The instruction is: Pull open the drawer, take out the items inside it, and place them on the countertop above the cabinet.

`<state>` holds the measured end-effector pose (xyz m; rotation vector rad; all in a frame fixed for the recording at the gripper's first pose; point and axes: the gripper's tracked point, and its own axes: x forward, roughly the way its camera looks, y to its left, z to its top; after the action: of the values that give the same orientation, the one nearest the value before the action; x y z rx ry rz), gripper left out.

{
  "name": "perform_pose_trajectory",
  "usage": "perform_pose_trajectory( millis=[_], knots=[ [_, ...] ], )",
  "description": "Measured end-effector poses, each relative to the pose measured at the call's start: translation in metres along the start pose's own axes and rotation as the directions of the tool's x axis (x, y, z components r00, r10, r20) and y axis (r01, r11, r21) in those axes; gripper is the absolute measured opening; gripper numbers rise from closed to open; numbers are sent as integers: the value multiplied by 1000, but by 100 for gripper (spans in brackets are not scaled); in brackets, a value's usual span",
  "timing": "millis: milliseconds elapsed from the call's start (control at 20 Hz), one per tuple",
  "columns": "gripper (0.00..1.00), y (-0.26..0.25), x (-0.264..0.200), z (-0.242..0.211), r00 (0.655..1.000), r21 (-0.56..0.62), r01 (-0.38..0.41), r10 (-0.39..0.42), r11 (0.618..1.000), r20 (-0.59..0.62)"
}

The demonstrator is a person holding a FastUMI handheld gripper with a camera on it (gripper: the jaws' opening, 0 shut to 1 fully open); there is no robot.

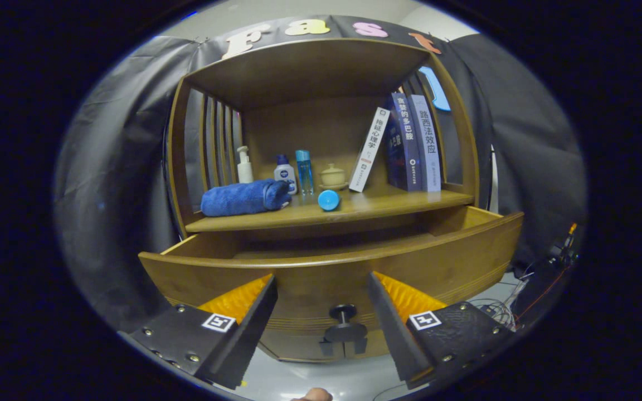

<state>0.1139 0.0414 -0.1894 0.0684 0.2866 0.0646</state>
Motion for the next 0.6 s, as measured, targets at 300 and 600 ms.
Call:
perform_pose_trajectory(
  millis=[300,600],
  knots=[
    [98,5,15,0,1000,-1,3,-3,1000,-8],
    [98,7,39,4,1000,19,0,0,1000,-12]
  ],
)
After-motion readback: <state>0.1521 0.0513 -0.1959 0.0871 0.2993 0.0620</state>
